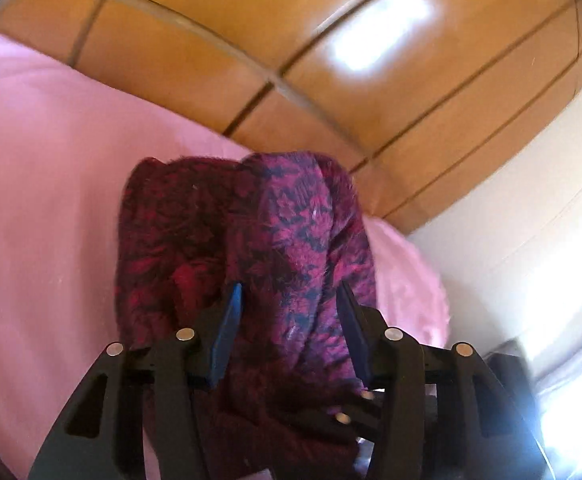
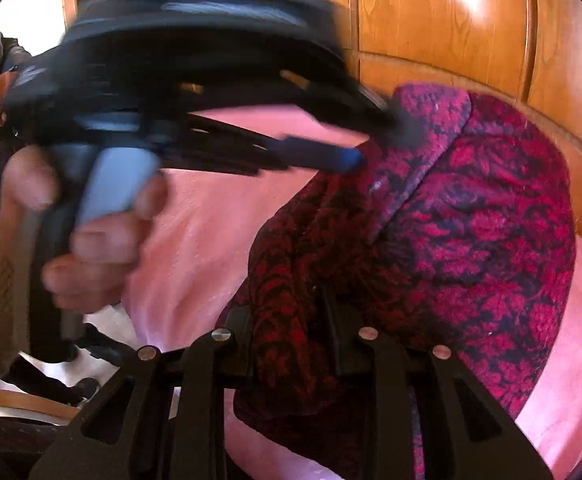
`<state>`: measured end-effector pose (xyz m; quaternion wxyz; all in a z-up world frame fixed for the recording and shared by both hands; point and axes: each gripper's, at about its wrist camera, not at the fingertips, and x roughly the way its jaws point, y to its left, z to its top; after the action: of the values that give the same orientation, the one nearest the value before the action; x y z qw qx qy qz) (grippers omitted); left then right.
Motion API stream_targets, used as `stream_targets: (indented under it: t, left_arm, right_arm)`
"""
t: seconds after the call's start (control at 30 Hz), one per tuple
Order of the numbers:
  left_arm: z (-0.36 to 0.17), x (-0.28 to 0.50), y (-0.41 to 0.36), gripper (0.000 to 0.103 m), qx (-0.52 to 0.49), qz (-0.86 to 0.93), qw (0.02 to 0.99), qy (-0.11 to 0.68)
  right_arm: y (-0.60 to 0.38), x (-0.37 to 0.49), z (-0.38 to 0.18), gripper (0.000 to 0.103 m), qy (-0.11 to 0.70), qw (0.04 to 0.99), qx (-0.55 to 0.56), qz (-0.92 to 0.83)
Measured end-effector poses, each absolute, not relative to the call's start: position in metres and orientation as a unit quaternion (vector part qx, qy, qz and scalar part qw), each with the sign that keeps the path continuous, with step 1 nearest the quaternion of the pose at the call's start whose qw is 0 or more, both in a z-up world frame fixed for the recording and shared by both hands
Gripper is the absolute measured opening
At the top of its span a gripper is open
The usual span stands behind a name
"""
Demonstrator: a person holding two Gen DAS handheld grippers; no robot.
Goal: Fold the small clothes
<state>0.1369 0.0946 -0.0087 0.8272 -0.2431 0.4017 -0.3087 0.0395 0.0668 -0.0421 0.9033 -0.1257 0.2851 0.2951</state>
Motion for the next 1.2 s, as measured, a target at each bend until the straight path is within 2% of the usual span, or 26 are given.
stream_targets:
  t: [0.03,0.13,0.2,0.33,0.57,0.6,0.67,0.7,0.73,0.8,0.9,1.0,1.03,1.1,1.13,1.2]
  left_arm:
    - [-0.009,0.138,0.088,0.011,-0.223,-0.298,0.834,0.408]
    - [-0.007,0.141,0.086,0.003,-0.211,-0.29,0.839,0.409]
    - [-0.001,0.137,0.09,0.001,-0.199,-0.281,0.847,0.405]
    - [0.004,0.138,0.102,0.0,-0.184,-0.268,0.856,0.403]
    - [0.009,0.144,0.105,0.0,-0.204,-0.276,0.848,0.404]
    - [0.008,0.146,0.106,0.003,-0.217,-0.281,0.842,0.406]
    - [0.007,0.15,0.108,0.022,-0.233,-0.283,0.837,0.407]
    - [0.007,0.15,0.108,0.04,-0.242,-0.289,0.833,0.406]
    - [0.008,0.15,0.107,0.053,-0.251,-0.291,0.83,0.404]
    - [0.013,0.152,0.104,0.056,-0.257,-0.3,0.828,0.397]
    - [0.014,0.162,0.096,0.071,-0.252,-0.297,0.826,0.407]
    - [0.002,0.176,0.086,0.071,-0.251,-0.297,0.814,0.432]
    - [-0.003,0.179,0.083,0.058,-0.251,-0.295,0.811,0.439]
    - [-0.006,0.181,0.07,0.022,-0.227,-0.306,0.808,0.449]
    - [-0.004,0.178,0.067,0.016,-0.217,-0.302,0.817,0.442]
    - [0.006,0.165,0.065,0.014,-0.201,-0.301,0.832,0.421]
  right_arm:
    - [0.067,0.043,-0.039,0.029,0.281,0.906,-0.118,0.293]
    - [0.045,0.04,-0.022,0.046,0.279,0.896,-0.071,0.338]
    - [0.014,0.031,-0.005,0.052,0.28,0.88,-0.019,0.382]
    - [-0.058,0.021,0.02,0.052,0.256,0.894,0.046,0.365]
    - [-0.089,0.056,-0.002,0.05,0.273,0.927,0.031,0.257]
    - [-0.085,0.059,-0.005,0.05,0.276,0.925,0.028,0.26]
    - [-0.073,0.06,-0.01,0.051,0.274,0.927,0.014,0.257]
    - [-0.069,0.06,-0.012,0.051,0.272,0.927,0.011,0.256]
    - [-0.068,0.062,-0.011,0.051,0.271,0.927,0.014,0.261]
    - [-0.062,0.06,-0.01,0.051,0.266,0.927,0.011,0.265]
    - [-0.061,0.061,-0.014,0.051,0.262,0.929,0.002,0.263]
    - [-0.06,0.056,-0.015,0.052,0.26,0.929,0.001,0.264]
    - [-0.061,0.059,-0.013,0.052,0.26,0.928,0.004,0.265]
    - [-0.06,0.057,-0.012,0.052,0.259,0.929,0.005,0.264]
    - [-0.056,0.058,-0.012,0.054,0.26,0.929,0.005,0.263]
    - [-0.056,0.056,-0.012,0.055,0.261,0.929,0.006,0.262]
